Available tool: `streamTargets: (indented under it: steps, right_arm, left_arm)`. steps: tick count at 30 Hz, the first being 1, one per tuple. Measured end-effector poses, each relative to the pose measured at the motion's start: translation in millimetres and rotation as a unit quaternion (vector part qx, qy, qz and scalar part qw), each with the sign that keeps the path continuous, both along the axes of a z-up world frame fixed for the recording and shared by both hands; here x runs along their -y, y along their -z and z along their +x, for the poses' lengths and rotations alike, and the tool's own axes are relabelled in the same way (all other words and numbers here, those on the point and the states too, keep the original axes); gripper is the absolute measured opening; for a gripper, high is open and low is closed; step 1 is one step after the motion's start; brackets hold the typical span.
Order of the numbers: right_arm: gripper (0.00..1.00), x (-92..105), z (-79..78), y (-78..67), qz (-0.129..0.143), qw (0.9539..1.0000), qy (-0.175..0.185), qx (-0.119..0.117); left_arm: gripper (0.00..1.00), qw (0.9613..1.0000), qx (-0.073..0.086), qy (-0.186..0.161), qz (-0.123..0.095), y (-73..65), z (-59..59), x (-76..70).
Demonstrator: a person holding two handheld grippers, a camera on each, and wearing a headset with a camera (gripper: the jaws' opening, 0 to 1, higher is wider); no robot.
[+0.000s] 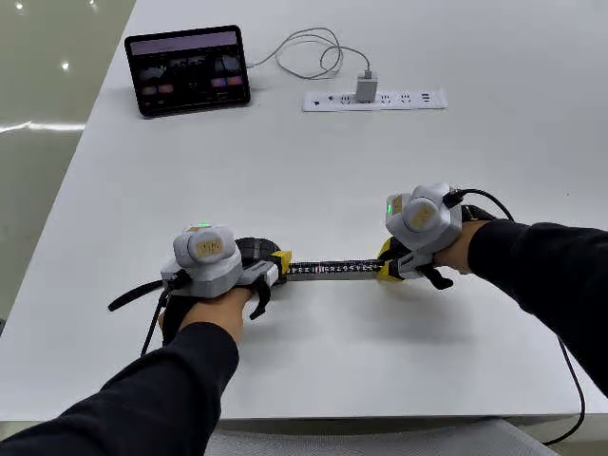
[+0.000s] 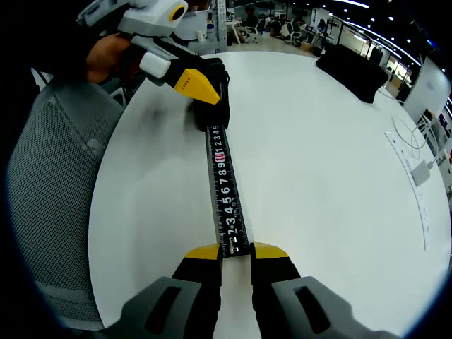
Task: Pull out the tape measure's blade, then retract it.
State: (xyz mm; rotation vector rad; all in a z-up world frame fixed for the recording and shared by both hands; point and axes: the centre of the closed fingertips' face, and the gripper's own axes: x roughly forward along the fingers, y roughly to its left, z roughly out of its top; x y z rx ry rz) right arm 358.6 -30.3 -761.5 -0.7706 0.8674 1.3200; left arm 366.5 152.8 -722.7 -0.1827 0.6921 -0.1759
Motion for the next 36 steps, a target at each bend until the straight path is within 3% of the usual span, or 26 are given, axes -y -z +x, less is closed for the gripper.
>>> streamTargets:
  steps: [36]
  right_arm:
    - [0.11, -25.3, -6.7, -3.9, 0.015, 0.9999, -0.007, -0.003]
  left_arm:
    - [0.57, 0.9999, -0.001, 0.01, -0.007, 0.2, -0.3, 0.0]
